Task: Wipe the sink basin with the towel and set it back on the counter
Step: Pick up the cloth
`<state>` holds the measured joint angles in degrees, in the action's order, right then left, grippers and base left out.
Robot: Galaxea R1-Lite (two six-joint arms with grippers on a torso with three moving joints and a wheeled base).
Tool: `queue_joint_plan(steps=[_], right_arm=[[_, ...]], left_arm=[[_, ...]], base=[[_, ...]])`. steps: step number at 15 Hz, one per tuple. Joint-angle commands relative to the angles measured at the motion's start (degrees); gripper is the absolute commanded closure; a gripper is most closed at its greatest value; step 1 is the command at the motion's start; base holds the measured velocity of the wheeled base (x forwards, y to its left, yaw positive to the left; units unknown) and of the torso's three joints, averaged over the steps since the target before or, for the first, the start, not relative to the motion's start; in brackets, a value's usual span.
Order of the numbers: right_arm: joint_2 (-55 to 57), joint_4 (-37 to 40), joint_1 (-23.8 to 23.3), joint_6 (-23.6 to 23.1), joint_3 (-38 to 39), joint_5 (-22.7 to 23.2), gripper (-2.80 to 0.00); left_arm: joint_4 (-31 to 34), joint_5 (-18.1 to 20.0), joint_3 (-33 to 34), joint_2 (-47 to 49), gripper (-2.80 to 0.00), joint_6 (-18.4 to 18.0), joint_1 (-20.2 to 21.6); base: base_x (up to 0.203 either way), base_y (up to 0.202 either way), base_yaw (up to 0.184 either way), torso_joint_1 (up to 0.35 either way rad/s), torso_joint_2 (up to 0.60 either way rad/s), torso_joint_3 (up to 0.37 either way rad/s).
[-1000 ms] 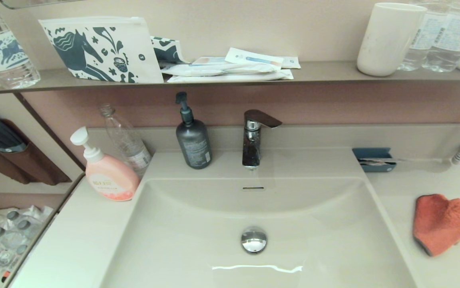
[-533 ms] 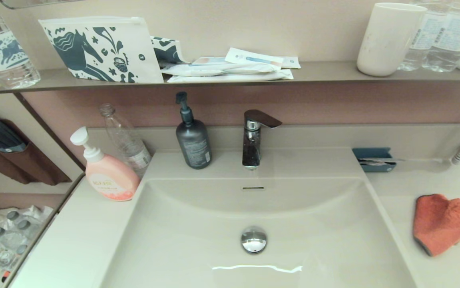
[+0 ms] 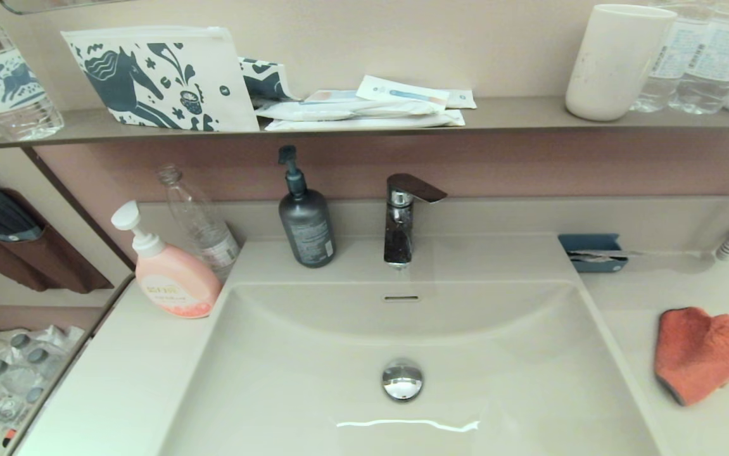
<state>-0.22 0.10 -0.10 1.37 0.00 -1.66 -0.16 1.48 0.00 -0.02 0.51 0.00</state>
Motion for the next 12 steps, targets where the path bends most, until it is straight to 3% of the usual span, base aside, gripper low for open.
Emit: queue_joint_plan(steps=[1, 6, 12], right_arm=[[0.31, 0.03, 0.01, 0.04, -0.09, -0.01, 0.00], [2.54, 0.74, 0.01, -0.10, -2.95, 0.05, 0.00], [24.36, 0.27, 0.14, 4.82, -18.14, -3.25, 0.00]], left_arm=[[-0.02, 0.02, 0.00, 0.11, 0.00, -0.01, 0.00], [-0.02, 0.02, 0.00, 0.11, 0.00, 0.00, 0.00], [-0.02, 0.02, 0.00, 0.11, 0.00, 0.02, 0.00]], base=[[0.000, 0.000, 0.000, 0.000, 0.00, 0.000], [0.000, 0.000, 0.000, 0.000, 0.00, 0.000], [0.000, 0.000, 0.000, 0.000, 0.00, 0.000]])
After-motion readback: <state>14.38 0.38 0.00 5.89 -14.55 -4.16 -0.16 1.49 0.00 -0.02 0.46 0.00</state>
